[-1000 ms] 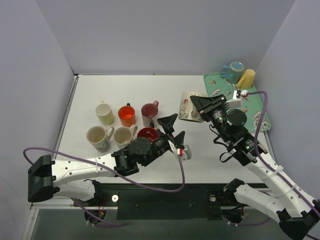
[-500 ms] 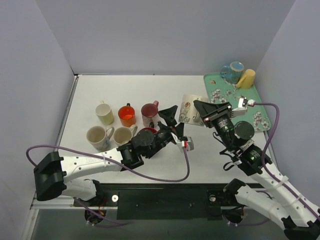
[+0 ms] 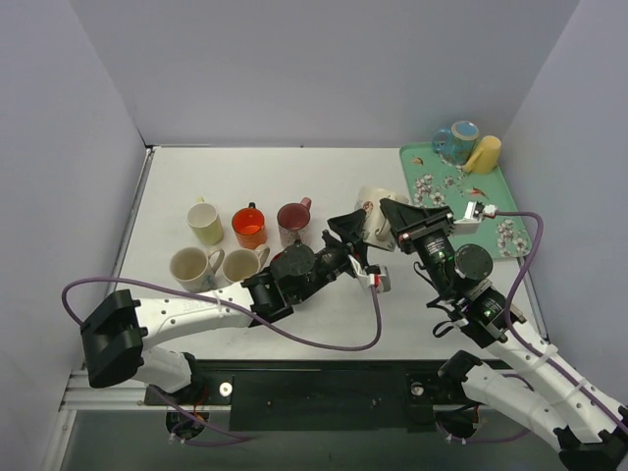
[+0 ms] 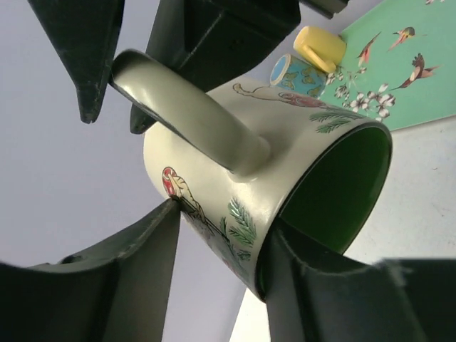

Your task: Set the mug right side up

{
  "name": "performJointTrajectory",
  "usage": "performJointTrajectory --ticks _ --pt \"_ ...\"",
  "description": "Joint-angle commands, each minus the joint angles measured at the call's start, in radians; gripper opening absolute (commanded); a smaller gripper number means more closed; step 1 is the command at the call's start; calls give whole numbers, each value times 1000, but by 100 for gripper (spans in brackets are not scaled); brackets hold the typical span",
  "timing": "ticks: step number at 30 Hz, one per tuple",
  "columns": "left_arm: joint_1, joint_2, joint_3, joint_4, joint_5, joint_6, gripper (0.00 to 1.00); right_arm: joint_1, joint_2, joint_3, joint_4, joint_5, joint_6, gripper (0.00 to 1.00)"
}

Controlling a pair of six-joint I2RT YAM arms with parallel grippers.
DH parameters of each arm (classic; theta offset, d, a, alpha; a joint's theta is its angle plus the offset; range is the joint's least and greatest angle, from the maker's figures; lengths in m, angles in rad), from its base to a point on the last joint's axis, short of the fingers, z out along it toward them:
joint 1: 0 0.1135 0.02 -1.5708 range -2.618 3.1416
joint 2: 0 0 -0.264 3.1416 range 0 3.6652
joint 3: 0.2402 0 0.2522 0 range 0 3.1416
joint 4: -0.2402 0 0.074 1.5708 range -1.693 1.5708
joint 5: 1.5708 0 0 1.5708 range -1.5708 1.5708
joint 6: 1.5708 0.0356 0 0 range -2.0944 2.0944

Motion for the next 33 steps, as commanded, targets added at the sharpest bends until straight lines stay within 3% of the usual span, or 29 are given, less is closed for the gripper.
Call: performJointTrajectory --ticks 1,4,6,10,12,15,17,18,22,27,33 --pt "45 -9 46 19 8 7 46 8 -58 26 222 12 32 0" --pt "70 -13 38 11 11 0 26 8 -69 23 203 20 26 0" --pt "75 -21 42 5 9 -6 0 8 -70 17 195 29 19 0" --pt "75 -33 75 -75 3 -57 0 5 -44 20 160 72 -36 0" --pt "88 -40 137 -222 24 -138 0 -7 -12 84 40 90 -144 0" --pt "117 -18 239 -552 89 -247 0 -11 74 228 -216 129 -353 55" --pt "137 37 347 -755 95 -289 0 -42 133 295 -344 139 -416 72" --pt "148 92 442 -817 95 -319 0 -85 165 312 -366 109 -430 75" --pt "219 282 738 -1161 55 -428 0 -261 224 325 -464 -35 -439 78" --pt "292 538 1106 -1556 130 -530 0 -433 247 296 -519 -3 -484 80" --pt "326 793 1460 -1727 147 -525 0 -579 304 288 -548 35 -528 80"
